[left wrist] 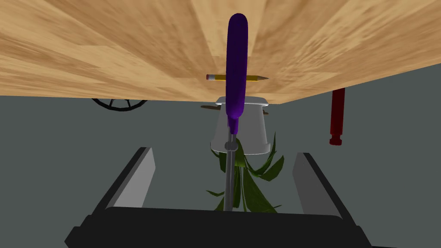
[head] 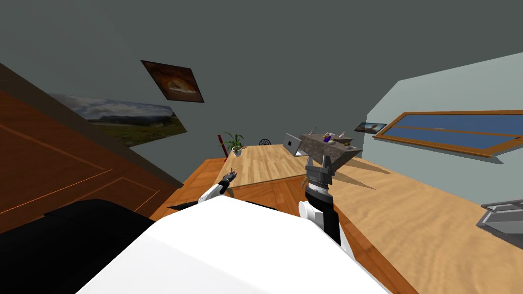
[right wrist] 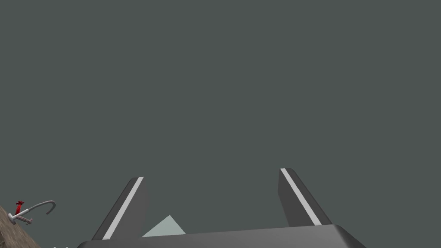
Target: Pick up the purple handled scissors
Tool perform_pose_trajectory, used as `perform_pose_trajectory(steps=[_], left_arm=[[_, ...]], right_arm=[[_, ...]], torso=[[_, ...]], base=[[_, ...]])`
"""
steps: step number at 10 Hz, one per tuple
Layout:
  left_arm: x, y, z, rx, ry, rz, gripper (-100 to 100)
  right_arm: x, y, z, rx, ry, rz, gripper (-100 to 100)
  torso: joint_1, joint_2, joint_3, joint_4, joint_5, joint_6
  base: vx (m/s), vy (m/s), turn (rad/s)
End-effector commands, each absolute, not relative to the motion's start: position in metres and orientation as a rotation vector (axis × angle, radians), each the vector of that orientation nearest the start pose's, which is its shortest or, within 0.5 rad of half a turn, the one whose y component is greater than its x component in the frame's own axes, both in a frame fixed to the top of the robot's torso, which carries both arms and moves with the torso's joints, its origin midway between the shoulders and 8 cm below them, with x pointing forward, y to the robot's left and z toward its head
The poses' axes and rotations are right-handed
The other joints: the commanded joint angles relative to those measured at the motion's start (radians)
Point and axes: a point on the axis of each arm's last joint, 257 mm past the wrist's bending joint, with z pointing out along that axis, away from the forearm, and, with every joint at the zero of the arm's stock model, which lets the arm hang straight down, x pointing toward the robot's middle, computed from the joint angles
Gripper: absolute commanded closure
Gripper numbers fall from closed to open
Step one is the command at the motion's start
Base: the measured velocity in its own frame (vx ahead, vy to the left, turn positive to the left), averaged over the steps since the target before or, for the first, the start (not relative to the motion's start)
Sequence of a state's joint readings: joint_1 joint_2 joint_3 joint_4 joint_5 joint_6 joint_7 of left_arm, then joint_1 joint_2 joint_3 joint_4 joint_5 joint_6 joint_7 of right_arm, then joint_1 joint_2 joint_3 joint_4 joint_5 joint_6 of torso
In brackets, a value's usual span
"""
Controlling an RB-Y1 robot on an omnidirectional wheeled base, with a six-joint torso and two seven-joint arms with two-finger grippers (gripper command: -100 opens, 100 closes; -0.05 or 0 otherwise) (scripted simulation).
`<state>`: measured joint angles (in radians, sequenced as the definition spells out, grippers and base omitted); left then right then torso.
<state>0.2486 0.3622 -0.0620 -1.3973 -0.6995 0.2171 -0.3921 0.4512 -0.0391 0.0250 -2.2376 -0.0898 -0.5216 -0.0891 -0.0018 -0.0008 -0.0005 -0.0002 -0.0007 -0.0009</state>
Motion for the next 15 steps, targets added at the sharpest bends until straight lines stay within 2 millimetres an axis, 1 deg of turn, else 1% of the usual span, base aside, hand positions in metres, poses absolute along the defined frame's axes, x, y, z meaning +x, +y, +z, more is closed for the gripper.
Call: perform_pose_trajectory(steps=[1, 2, 3, 5, 6, 7, 8, 9, 10, 11, 12, 13, 14, 15], left_arm=[[0.396, 0.417, -0.434, -0.326, 2.061, 0.19, -100], [0.395, 0.418, -0.435, -0.323, 2.064, 0.196, 0], [0.398, 0.416, -0.439, -0.316, 2.065, 0.192, -100], [0.401, 0.414, -0.444, -0.307, 2.067, 0.185, -100], [0.401, 0.415, -0.442, -0.311, 2.066, 0.188, -100], [0.401, 0.414, -0.442, -0.309, 2.066, 0.186, 100], [0.401, 0.414, -0.442, -0.309, 2.065, 0.187, 100], [0.4, 0.419, -0.443, -0.307, 2.069, 0.2, 100], [0.396, 0.425, -0.445, -0.3, 2.078, 0.226, 100], [0.395, 0.426, -0.445, -0.297, 2.079, 0.228, 100], [0.396, 0.425, -0.444, -0.296, 2.078, 0.227, 0], [0.399, 0.416, -0.44, -0.314, 2.065, 0.191, 100], [0.397, 0.417, -0.436, -0.32, 2.064, 0.194, 100], [0.398, 0.417, -0.438, -0.313, 2.064, 0.194, 100]], right_arm=[[0.353, -0.274, 0.025, 0.706, 0.549, 1.489, 0], [0.353, -0.274, 0.025, 0.706, 0.549, 1.489, 0], [0.353, -0.274, 0.025, 0.706, 0.549, 1.489, 0], [0.353, -0.274, 0.025, 0.706, 0.549, 1.488, 0], [0.353, -0.274, 0.025, 0.706, 0.549, 1.488, 0], [0.353, -0.274, 0.025, 0.706, 0.549, 1.488, 0], [0.353, -0.274, 0.025, 0.706, 0.549, 1.489, 0], [0.353, -0.274, 0.025, 0.706, 0.549, 1.489, 0], [0.353, -0.274, 0.025, 0.706, 0.549, 1.489, 0], [0.353, -0.274, 0.025, 0.706, 0.549, 1.489, 0], [0.353, -0.274, 0.025, 0.706, 0.549, 1.489, 0], [0.353, -0.274, 0.025, 0.706, 0.549, 1.489, 0], [0.353, -0.274, 0.025, 0.706, 0.549, 1.489, 0], [0.353, -0.274, 0.025, 0.706, 0.549, 1.489, 0]], torso=[[0.0, 0.0, 0.0, 0.0, 0.0, 0.0], [0.001, 0.001, 0.0, 0.0, 0.0, 0.0], [0.001, 0.001, 0.001, 0.0, 0.0, 0.0], [0.003, -0.003, -0.002, -0.001, 0.001, 0.0], [0.004, -0.005, -0.003, -0.001, 0.002, 0.001], [0.005, -0.005, -0.003, -0.001, 0.002, 0.001], [0.004, -0.003, -0.002, -0.001, 0.002, 0.001], [0.005, -0.003, -0.002, -0.001, 0.005, 0.003], [0.01, -0.001, 0.001, 0.002, 0.011, 0.005], [0.012, -0.001, 0.0, 0.002, 0.013, 0.006], [0.013, -0.002, 0.0, 0.002, 0.013, 0.006], [0.013, -0.003, -0.001, 0.002, 0.013, 0.005], [0.011, -0.001, 0.0, 0.002, 0.013, 0.007], [0.01, 0.001, 0.001, 0.002, 0.012, 0.005]], base=[[0.011, -0.007, -0.018], [0.0, 0.0, 0.0], [0.04, 0.012, 0.043], [0.072, 0.018, 0.053], [0.03, 0.006, 0.006], [0.0, 0.0, 0.0], [0.002, 0.005, 0.019], [-0.002, 0.007, 0.031], [0.0, 0.0, 0.0], [0.0, 0.0, 0.0], [0.0, 0.0, 0.0], [-0.027, -0.01, -0.093], [-0.06, -0.021, -0.088], [-0.029, -0.011, -0.015]])
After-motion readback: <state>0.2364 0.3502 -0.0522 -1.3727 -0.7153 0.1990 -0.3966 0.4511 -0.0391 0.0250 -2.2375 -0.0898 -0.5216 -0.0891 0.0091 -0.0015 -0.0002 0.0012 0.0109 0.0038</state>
